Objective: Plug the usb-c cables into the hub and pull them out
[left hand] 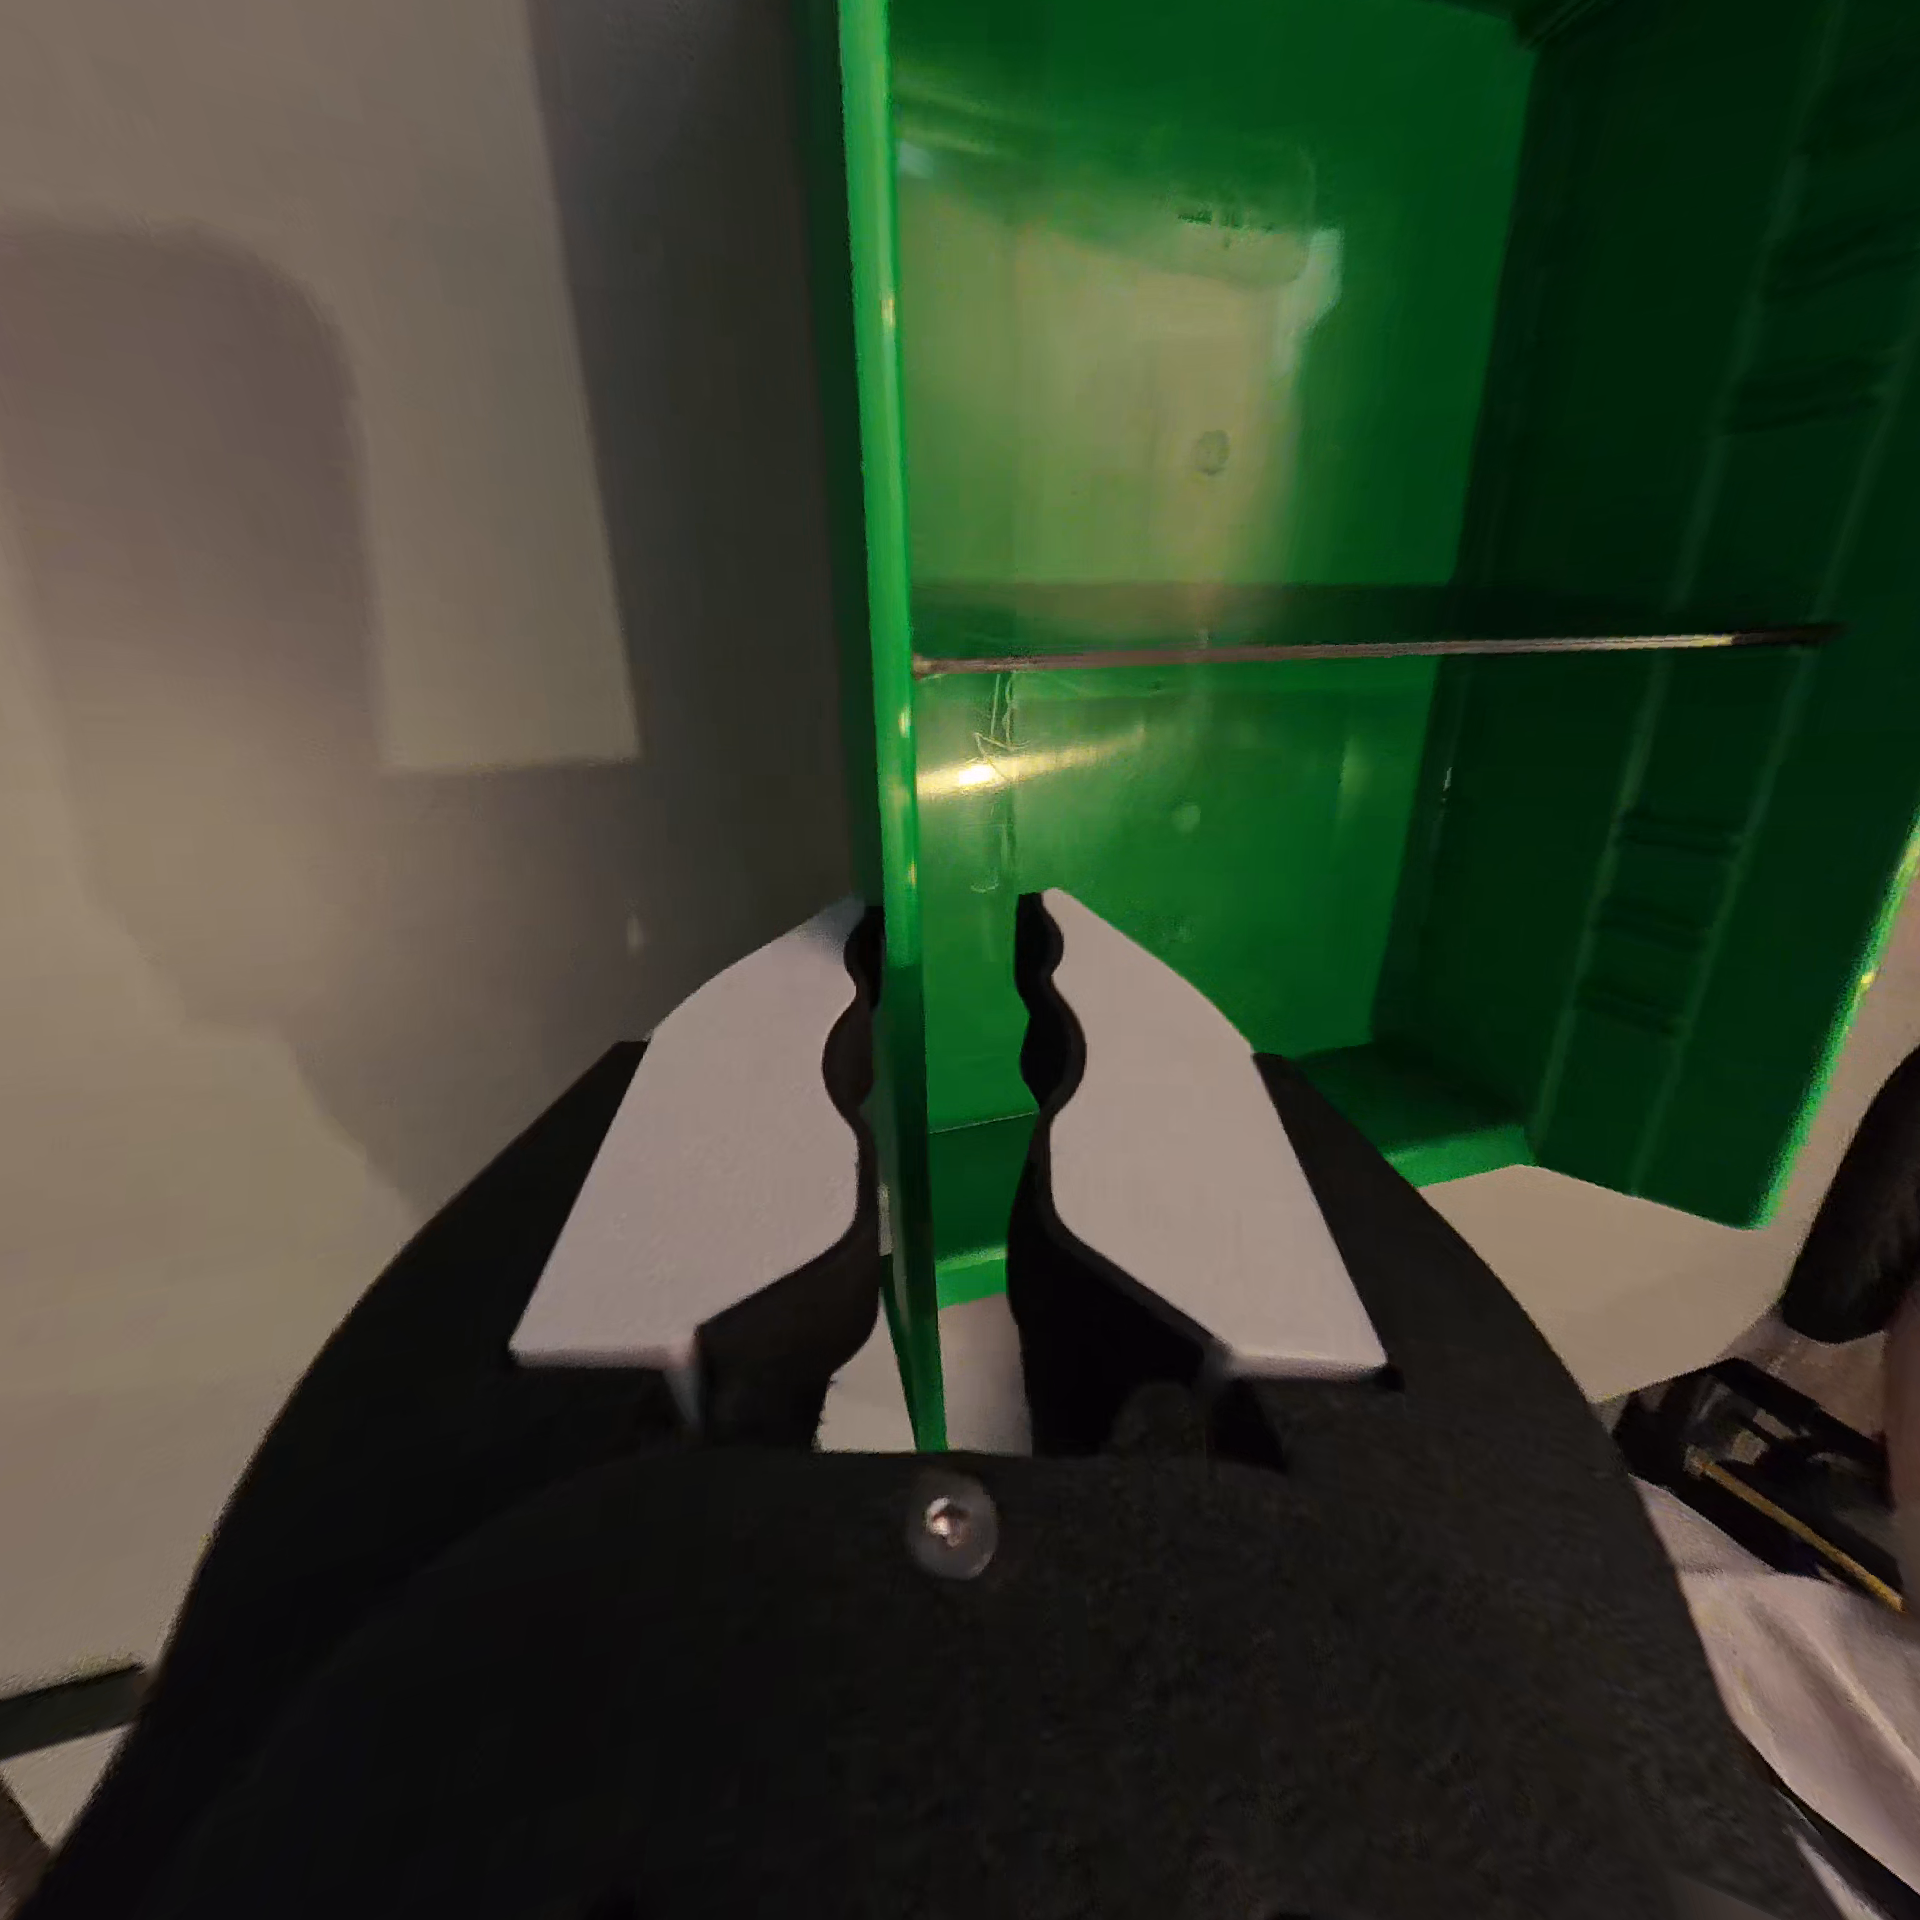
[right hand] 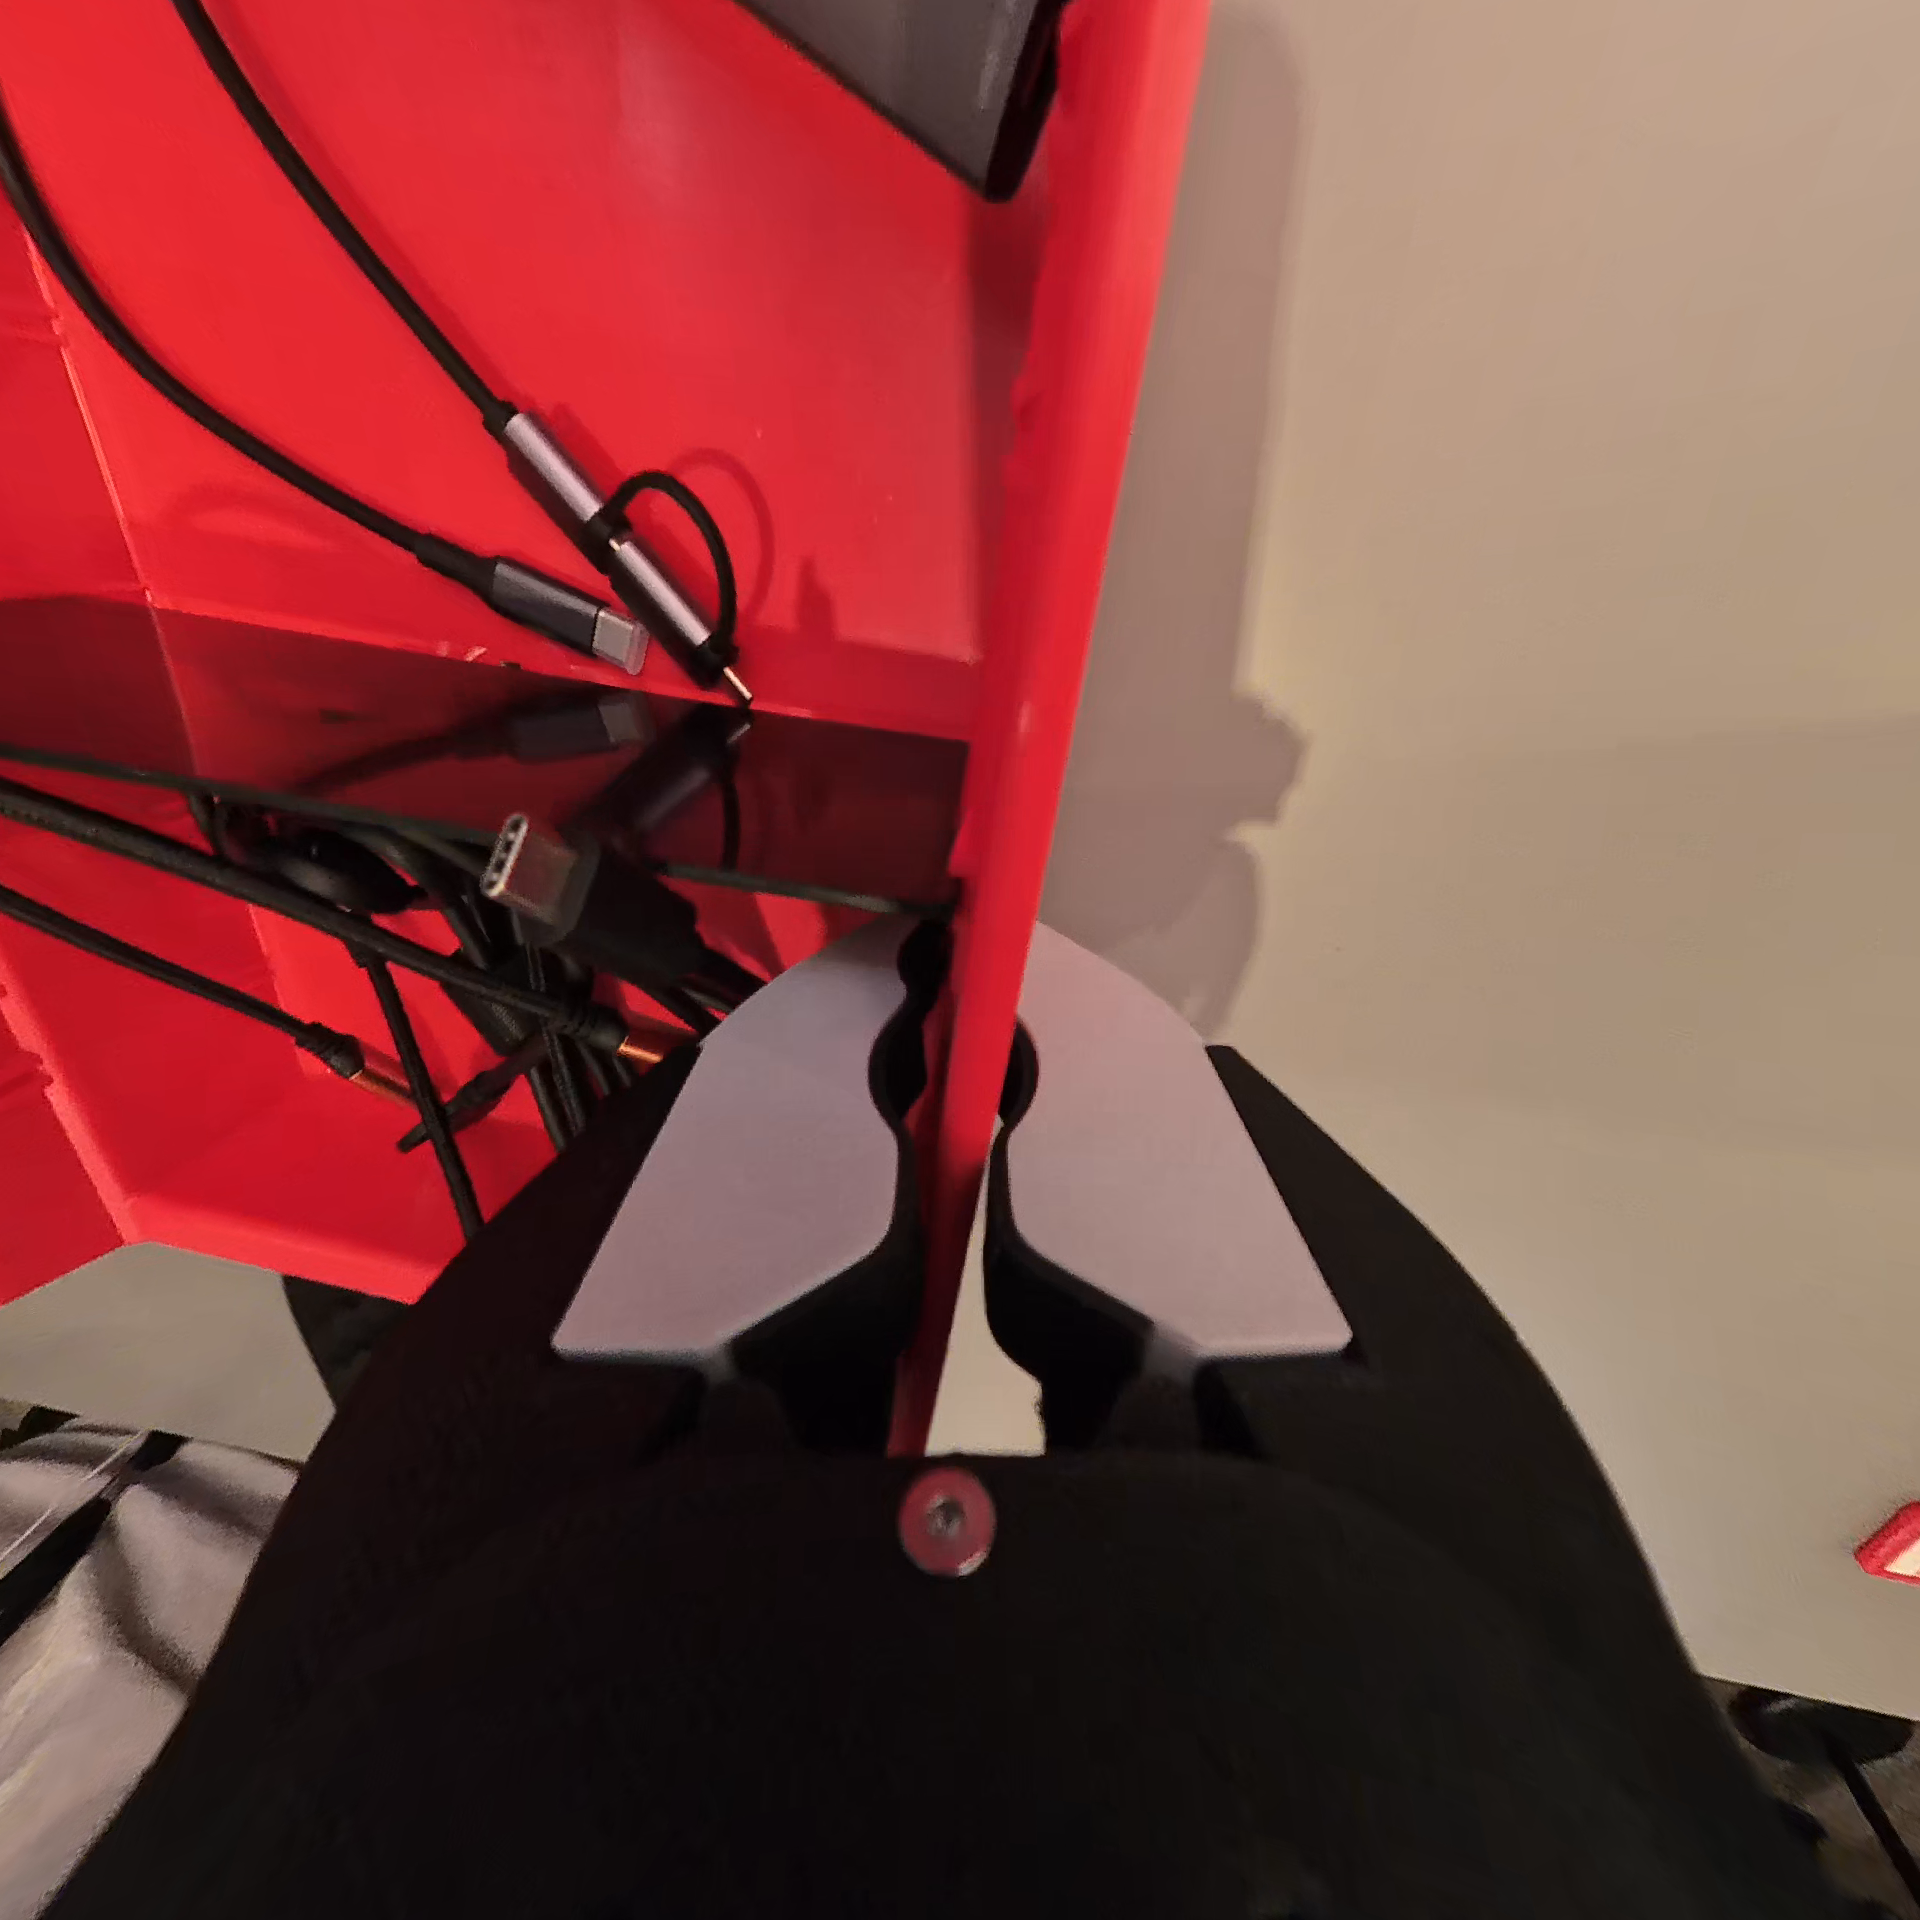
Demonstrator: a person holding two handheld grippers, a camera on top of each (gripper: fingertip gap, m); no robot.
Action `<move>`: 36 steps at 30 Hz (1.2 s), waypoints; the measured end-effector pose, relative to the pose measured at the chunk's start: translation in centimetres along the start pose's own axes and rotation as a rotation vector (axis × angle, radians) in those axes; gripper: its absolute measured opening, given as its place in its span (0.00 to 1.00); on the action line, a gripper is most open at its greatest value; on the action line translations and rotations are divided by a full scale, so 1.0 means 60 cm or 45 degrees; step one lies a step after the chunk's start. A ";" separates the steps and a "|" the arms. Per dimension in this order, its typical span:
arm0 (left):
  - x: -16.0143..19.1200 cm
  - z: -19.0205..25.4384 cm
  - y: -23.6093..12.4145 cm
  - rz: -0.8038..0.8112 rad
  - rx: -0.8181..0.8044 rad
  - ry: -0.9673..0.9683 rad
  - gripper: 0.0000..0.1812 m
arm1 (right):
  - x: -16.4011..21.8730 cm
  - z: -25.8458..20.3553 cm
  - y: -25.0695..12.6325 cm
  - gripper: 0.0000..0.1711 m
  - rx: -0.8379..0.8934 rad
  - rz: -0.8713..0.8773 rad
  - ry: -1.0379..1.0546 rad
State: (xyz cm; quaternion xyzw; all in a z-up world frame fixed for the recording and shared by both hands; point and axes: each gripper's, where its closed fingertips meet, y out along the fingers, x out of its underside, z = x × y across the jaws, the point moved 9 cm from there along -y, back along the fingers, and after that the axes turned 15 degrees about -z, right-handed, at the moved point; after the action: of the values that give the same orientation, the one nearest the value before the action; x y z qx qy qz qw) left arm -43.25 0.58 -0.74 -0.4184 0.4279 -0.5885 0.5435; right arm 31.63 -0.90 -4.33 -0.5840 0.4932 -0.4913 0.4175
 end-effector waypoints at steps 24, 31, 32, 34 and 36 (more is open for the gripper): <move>-0.032 0.150 0.070 -0.477 -0.322 0.362 0.08 | -0.064 -0.208 0.020 0.06 0.059 -0.259 -0.311; -0.037 0.185 0.081 -0.539 -0.417 0.414 0.08 | -0.060 -0.221 0.022 0.08 0.095 -0.300 -0.334; -0.037 0.191 0.083 -0.544 -0.429 0.430 0.09 | -0.061 -0.221 0.022 0.08 0.099 -0.307 -0.344; -0.038 0.202 0.087 -0.547 -0.445 0.459 0.10 | -0.063 -0.221 0.021 0.09 0.098 -0.304 -0.358; -0.036 0.212 0.090 -0.550 -0.423 0.473 0.10 | -0.070 -0.222 0.019 0.09 0.108 -0.271 -0.378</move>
State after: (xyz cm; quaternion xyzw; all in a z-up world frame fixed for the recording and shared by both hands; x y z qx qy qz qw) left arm -29.41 1.90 -2.35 -0.4681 0.5113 -0.6786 0.2430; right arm 18.21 2.99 -3.86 -0.6808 0.3404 -0.4616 0.4556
